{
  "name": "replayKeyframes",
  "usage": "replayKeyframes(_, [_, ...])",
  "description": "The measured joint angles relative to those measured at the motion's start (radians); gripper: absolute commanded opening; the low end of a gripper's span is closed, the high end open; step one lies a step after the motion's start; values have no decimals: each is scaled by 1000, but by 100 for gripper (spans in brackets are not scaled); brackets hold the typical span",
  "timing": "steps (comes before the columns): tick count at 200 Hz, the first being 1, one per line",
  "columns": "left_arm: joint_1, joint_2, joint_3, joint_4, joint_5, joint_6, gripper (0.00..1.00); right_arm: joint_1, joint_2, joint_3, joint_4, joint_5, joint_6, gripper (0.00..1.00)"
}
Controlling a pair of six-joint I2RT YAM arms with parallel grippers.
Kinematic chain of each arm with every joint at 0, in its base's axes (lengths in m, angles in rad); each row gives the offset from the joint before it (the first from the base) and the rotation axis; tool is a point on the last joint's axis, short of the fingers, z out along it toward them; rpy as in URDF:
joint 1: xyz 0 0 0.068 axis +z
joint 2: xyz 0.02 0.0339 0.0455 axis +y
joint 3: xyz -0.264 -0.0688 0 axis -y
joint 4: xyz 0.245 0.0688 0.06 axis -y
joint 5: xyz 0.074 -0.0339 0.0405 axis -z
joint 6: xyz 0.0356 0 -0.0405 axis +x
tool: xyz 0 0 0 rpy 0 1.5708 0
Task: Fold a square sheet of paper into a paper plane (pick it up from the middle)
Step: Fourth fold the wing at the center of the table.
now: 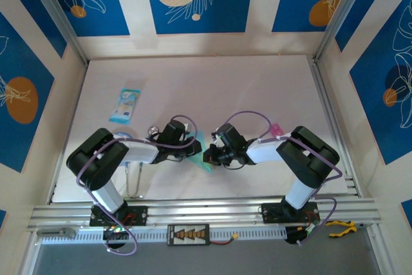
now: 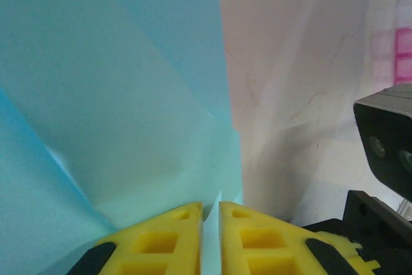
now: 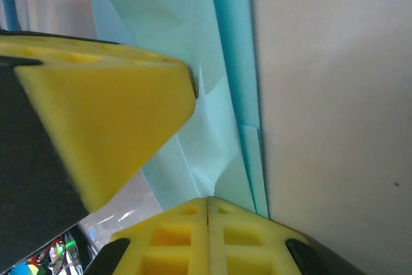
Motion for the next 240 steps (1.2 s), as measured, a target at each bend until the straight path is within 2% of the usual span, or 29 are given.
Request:
replayKeyframes(77, [-2, 14, 40, -73, -8, 3, 10, -23, -116, -9, -78, 5, -24, 4])
replayKeyframes(105, [-2, 14, 40, -74, -8, 3, 10, -21, -97, 35, -84, 5, -29, 4])
replayKeyframes(154, [-1, 15, 45, -81, -15, 3, 10, -19, 26, 66, -82, 10, -24, 3])
replayKeyframes(198, [-2, 6, 45, -77, -14, 11, 16, -19, 20, 34, -29, 14, -19, 1])
replayKeyframes(240, [-2, -47, 30, -81, 2, 26, 16, -22, 13, 12, 7, 13, -24, 1])
